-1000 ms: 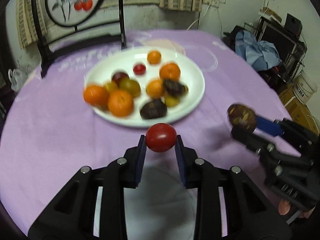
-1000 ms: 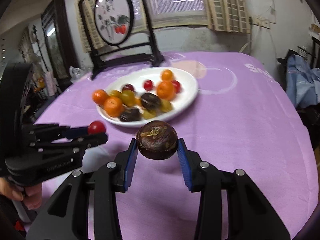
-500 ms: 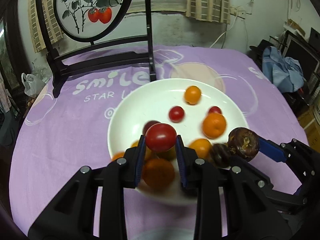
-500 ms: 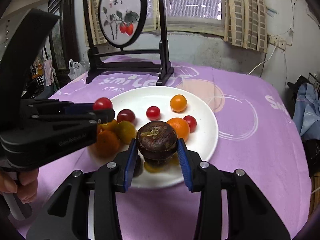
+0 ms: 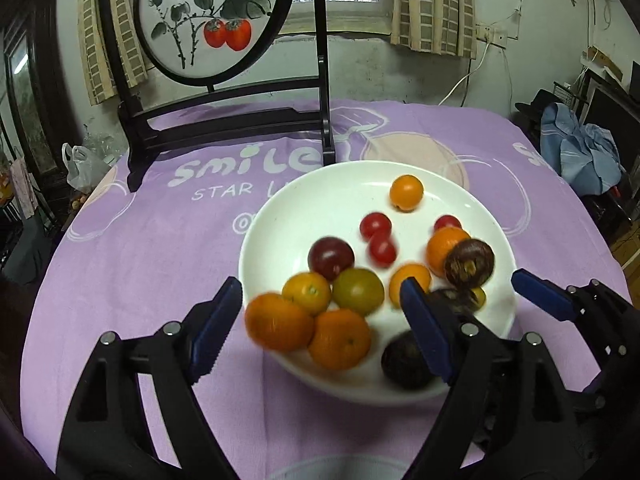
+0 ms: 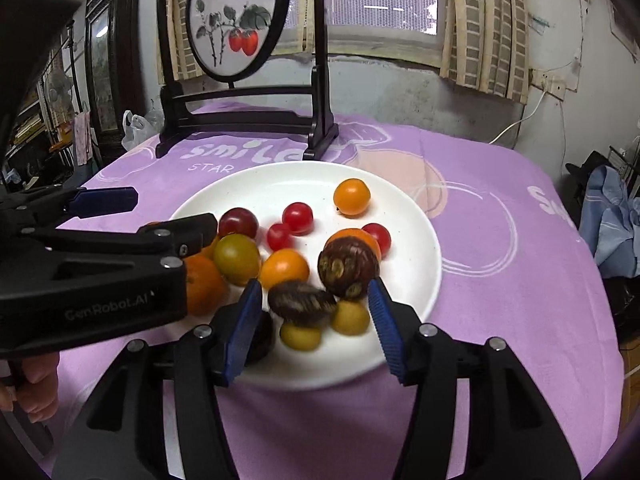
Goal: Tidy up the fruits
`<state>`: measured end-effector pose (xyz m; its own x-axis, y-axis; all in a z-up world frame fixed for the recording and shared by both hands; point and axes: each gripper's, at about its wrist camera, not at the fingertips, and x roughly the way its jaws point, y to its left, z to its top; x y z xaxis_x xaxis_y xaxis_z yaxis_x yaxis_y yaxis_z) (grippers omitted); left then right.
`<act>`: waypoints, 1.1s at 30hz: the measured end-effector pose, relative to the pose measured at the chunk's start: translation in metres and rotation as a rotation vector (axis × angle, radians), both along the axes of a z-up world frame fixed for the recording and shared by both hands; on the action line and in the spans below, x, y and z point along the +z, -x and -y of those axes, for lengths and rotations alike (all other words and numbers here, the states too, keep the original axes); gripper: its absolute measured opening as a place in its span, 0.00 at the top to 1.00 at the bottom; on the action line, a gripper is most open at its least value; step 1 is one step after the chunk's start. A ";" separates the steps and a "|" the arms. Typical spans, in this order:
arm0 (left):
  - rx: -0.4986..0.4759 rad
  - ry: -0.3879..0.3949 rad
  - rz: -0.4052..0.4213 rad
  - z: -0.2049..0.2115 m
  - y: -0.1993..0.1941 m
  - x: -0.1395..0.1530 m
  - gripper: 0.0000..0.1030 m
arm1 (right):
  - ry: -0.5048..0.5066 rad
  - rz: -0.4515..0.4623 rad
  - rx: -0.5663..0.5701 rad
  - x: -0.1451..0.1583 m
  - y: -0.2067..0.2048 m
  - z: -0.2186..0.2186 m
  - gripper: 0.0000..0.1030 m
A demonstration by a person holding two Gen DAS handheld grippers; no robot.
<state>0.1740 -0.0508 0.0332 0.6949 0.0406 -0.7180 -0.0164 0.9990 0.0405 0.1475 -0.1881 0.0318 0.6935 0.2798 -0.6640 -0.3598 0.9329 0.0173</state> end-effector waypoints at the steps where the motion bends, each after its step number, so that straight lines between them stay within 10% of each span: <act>1: -0.002 0.005 0.000 0.000 0.005 0.000 0.18 | -0.004 -0.002 0.004 0.002 0.007 0.002 0.46; 28: -0.030 0.032 -0.010 -0.013 0.150 -0.032 0.09 | -0.060 -0.067 -0.108 -0.028 0.126 0.022 0.39; 33: -0.018 0.031 -0.036 -0.017 0.145 -0.044 0.09 | 0.003 -0.008 -0.129 -0.026 0.130 0.022 0.10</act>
<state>0.0285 -0.0340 -0.0107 0.6693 0.0058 -0.7429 0.0028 0.9999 0.0103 0.0179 -0.2099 0.0062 0.7180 0.1871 -0.6705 -0.2370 0.9714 0.0173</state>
